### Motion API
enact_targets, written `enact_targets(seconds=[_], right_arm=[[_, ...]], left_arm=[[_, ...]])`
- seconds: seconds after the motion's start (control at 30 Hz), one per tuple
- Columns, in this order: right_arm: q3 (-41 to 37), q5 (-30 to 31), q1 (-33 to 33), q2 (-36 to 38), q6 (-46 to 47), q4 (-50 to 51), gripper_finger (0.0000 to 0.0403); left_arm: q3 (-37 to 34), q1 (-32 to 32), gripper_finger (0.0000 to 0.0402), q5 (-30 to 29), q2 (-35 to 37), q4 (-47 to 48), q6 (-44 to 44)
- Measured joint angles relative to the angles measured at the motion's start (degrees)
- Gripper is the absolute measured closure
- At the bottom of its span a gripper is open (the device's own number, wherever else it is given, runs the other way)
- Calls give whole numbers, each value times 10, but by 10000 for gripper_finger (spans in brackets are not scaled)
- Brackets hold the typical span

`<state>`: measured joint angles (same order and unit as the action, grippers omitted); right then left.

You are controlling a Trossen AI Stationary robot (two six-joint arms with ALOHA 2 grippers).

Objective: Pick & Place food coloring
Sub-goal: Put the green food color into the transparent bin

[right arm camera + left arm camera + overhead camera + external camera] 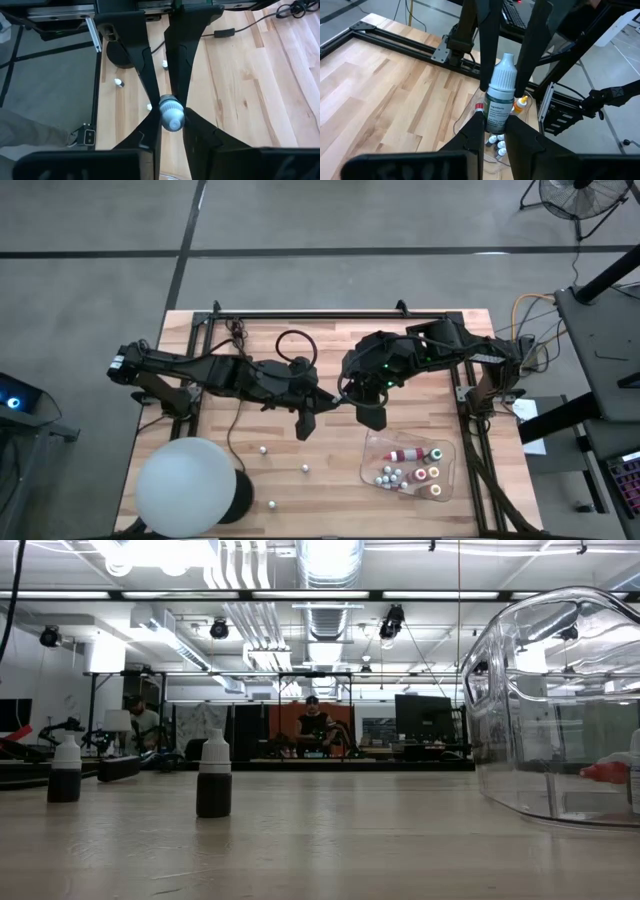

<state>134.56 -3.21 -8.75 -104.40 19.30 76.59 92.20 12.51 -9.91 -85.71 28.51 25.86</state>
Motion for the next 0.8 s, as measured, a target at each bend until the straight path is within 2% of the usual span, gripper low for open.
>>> enact_targets(seconds=[0.23, 0.5, 0.67, 0.8], right_arm=[[0, -1, -4, 2, 6, 41, 346], [0, 4, -31, 2, 17, 96, 345], [0, 46, -68, 2, 23, 123, 344], [0, 54, -92, 2, 47, 135, 344]], left_arm=[[0, -1, 316, -2, 1, 8, -5], [0, -14, 226, -5, 3, 21, -5], [0, -27, 170, -5, 3, 32, -2], [0, -36, 138, -5, 3, 42, 3]])
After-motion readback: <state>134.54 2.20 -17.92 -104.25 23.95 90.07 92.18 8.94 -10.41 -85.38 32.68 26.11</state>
